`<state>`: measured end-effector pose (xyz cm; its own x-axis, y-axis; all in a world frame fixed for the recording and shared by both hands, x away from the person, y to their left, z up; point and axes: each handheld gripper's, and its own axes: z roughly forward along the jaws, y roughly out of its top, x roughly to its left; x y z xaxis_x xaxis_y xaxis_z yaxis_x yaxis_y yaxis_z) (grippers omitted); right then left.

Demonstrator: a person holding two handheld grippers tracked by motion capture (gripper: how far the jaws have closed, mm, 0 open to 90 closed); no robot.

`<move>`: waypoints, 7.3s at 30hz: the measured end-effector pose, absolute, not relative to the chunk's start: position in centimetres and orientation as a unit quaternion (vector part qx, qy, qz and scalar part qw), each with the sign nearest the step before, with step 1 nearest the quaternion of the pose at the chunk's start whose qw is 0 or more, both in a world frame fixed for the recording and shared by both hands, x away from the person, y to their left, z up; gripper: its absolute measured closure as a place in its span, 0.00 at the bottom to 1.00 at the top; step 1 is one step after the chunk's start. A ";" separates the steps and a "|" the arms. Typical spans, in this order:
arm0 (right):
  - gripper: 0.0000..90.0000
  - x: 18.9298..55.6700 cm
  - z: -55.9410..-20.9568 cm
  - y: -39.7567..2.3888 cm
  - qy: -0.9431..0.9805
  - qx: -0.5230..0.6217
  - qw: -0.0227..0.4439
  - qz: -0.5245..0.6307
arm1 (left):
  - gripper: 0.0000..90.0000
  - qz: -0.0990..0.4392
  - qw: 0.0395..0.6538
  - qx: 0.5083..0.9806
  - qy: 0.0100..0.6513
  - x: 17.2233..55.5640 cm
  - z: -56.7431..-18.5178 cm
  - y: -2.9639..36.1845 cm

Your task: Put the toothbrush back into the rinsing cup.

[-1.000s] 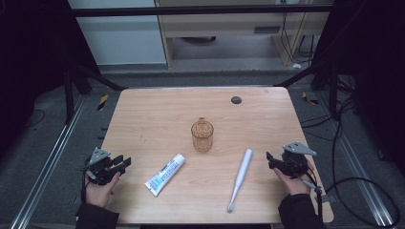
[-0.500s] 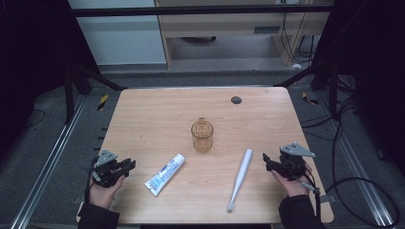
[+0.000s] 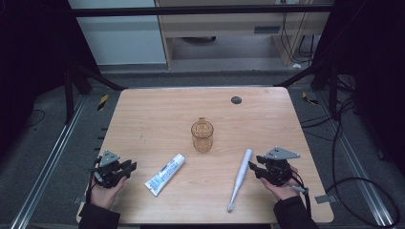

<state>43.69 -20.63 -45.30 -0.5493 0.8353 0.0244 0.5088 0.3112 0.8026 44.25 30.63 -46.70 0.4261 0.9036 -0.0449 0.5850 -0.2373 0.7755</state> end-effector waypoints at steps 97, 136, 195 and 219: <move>1.00 49.4 -48.3 -22.4 0.783 0.484 0.189 0.342 | 0.53 0.248 0.357 0.742 0.510 44.6 -47.0 30.9; 0.99 44.9 -47.8 -22.4 0.801 0.460 0.175 0.341 | 0.52 0.252 0.359 0.738 0.513 44.4 -46.8 31.2; 0.92 42.0 -46.0 -22.9 0.796 0.451 0.184 0.358 | 0.52 0.256 0.359 0.738 0.511 44.5 -46.9 31.2; 0.62 44.3 -41.5 -21.6 0.790 0.452 0.185 0.371 | 0.51 0.254 0.356 0.743 0.507 44.7 -47.1 31.0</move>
